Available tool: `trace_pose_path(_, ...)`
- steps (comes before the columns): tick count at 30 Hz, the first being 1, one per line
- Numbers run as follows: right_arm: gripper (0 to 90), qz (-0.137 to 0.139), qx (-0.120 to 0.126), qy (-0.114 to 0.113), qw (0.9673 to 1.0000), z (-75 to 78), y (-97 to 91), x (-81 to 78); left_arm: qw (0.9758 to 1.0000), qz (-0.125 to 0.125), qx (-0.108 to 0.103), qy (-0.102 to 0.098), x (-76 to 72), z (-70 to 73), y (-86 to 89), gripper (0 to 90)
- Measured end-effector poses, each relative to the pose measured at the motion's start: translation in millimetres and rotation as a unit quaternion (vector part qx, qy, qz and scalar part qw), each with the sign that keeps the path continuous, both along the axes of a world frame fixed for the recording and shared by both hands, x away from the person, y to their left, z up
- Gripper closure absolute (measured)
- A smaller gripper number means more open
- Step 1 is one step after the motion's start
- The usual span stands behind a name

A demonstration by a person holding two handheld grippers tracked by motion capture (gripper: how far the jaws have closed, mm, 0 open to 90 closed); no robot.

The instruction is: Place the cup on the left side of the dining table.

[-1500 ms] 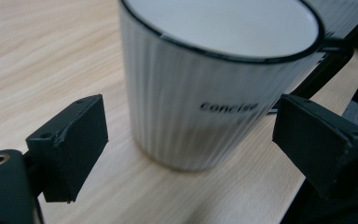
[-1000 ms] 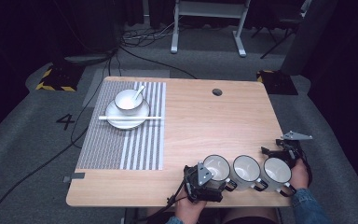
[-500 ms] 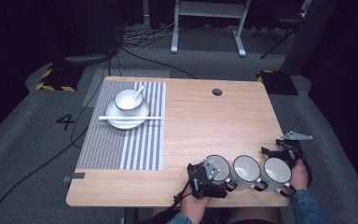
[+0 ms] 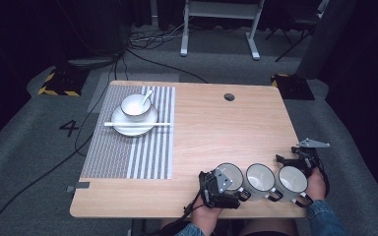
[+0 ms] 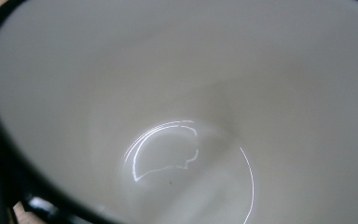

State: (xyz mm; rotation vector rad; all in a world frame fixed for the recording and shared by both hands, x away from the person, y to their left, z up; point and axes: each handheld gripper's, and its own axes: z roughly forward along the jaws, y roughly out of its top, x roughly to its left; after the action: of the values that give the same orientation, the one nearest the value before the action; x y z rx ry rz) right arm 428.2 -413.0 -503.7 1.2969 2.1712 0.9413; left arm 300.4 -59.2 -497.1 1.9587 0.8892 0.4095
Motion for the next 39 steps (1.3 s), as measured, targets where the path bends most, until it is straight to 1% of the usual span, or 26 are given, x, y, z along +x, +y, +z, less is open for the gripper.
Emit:
trace_pose_path(1, 14.4, 0.0, 0.0, 0.0, 1.0, 0.0, 0.0, 0.0, 1.0, 0.0, -0.003, 0.0, -0.1, -0.3, -0.2, 2.7)
trace_pose_path(2, 14.4, 0.001, -0.002, 0.0, 1.0, 0.0, -0.4, 0.1, 1.0, -0.005, 0.001, -0.006, 0.0, -0.1, 0.2, 2.8)
trace_pose_path(3, 14.4, 0.001, -0.002, 0.0, 1.0, 0.0, -0.4, 0.1, 1.0, -0.005, 0.001, -0.006, 0.0, -0.1, 0.2, 2.8)
trace_pose_path(4, 14.4, 0.0, 0.001, 0.0, 1.0, 0.1, 0.1, -0.1, 1.0, -0.009, 0.0, 0.0, -0.9, 0.3, 0.3, 2.8)
trace_pose_path(5, 14.4, 0.0, 0.001, 0.0, 1.0, 0.1, 0.1, 0.0, 0.9999, -0.012, 0.001, -0.011, -2.8, 2.2, 0.6, 2.9)
trace_pose_path(6, 14.4, 0.0, 0.001, 0.0, 1.0, 0.1, 0.1, 0.0, 0.9999, -0.012, 0.001, -0.011, -2.8, 2.2, 0.6, 2.9)
trace_pose_path(7, 14.4, 0.001, -0.001, 0.0, 1.0, 0.0, -0.2, 0.1, 0.9997, -0.014, 0.004, -0.019, -3.3, 3.9, 1.4, 2.9)
trace_pose_path(10, 14.4, 0.0, 0.002, 0.0, 1.0, 0.0, 0.2, 0.0, 0.9997, -0.015, 0.009, -0.018, -2.5, 11.3, 7.0, 2.9)
trace_pose_path(11, 14.4, 0.0, 0.001, 0.0, 1.0, 0.0, 0.1, 0.0, 0.9998, -0.014, 0.003, -0.015, -2.0, 13.5, 9.6, 2.9)
trace_pose_path(12, 14.4, 0.0, 0.002, 0.0, 1.0, 0.0, 0.1, -0.1, 0.9998, -0.012, 0.005, -0.014, -1.2, 16.4, 13.1, 2.9)
trace_pose_path(13, 14.4, 0.0, 0.002, 0.0, 1.0, 0.0, 0.3, -0.1, 0.9999, -0.013, -0.002, -0.007, -0.6, 18.7, 16.2, 2.9)
trace_pose_path(14, 14.4, 0.0, 0.002, 0.0, 1.0, 0.0, 0.3, -0.1, 0.9999, -0.01, -0.003, -0.008, -0.2, 21.8, 19.9, 2.9)
trace_pose_path(19, 14.4, 0.0, 0.002, 0.0, 1.0, 0.0, 0.2, -0.1, 0.9998, -0.004, 0.0, -0.021, 0.6, 41.3, 39.7, 2.9)
trace_pose_path(20, 14.4, 0.0, -0.001, 0.0, 1.0, 0.0, -0.1, -0.1, 0.9996, -0.004, 0.004, -0.029, 1.4, 45.5, 44.5, 2.9)
trace_pose_path(21, 14.4, 0.0, 0.002, 0.0, 1.0, 0.0, 0.2, -0.1, 0.9996, -0.001, 0.001, -0.028, 1.7, 49.0, 48.4, 2.9)
trace_pose_path(23, 14.4, 0.0, 0.002, 0.0, 1.0, 0.1, 0.2, -0.1, 0.9995, 0.003, 0.0, -0.03, 3.6, 56.3, 59.3, 2.9)
trace_pose_path(24, 14.4, 0.001, -0.002, 0.0, 1.0, 0.0, -0.3, 0.0, 0.9996, 0.007, -0.001, -0.029, 6.4, 60.9, 68.0, 2.9)
trace_pose_path(25, 14.4, 0.001, -0.002, 0.0, 1.0, 0.0, -0.3, 0.1, 0.9996, 0.01, -0.002, -0.027, 7.8, 63.4, 72.9, 2.9)
trace_pose_path(26, 14.4, 0.0, -0.001, 0.0, 1.0, 0.0, -0.2, -0.1, 0.9996, 0.01, -0.002, -0.027, 7.8, 63.4, 72.9, 2.9)
trace_pose_path(27, 14.4, 0.0, -0.002, 0.0, 1.0, 0.0, -0.3, 0.0, 0.9995, 0.015, -0.001, -0.028, 11.6, 68.1, 82.8, 2.9)
trace_pose_path(28, 14.4, 0.0, -0.002, 0.0, 1.0, 0.0, -0.3, 0.0, 0.9995, 0.015, -0.001, -0.028, 11.6, 68.1, 82.8, 2.9)
trace_pose_path(31, 14.4, -0.001, 0.0, -0.001, 1.0, -0.1, 0.1, 0.1, 0.9993, 0.028, -0.006, -0.025, 17.5, 74.3, 97.4, 2.9)
trace_pose_path(32, 14.4, -0.001, 0.003, 0.0, 1.0, 0.0, 0.3, 0.0, 0.999, 0.035, -0.008, -0.028, 19.7, 76.5, 103.4, 2.9)
trace_pose_path(35, 14.4, -0.001, 0.002, 0.0, 1.0, 0.0, 0.3, 0.0, 0.9983, 0.046, -0.006, -0.034, 24.2, 81.5, 114.8, 2.9)
trace_pose_path(36, 14.4, -0.001, 0.003, 0.0, 1.0, -0.1, 0.5, 0.0, 0.9976, 0.052, 0.001, -0.045, 26.9, 84.8, 121.1, 2.9)
trace_pose_path(39, 14.4, -0.001, 0.003, 0.0, 1.0, 0.0, 0.5, 0.0, 0.9971, 0.058, 0.003, -0.049, 29.6, 87.8, 126.2, 2.9)
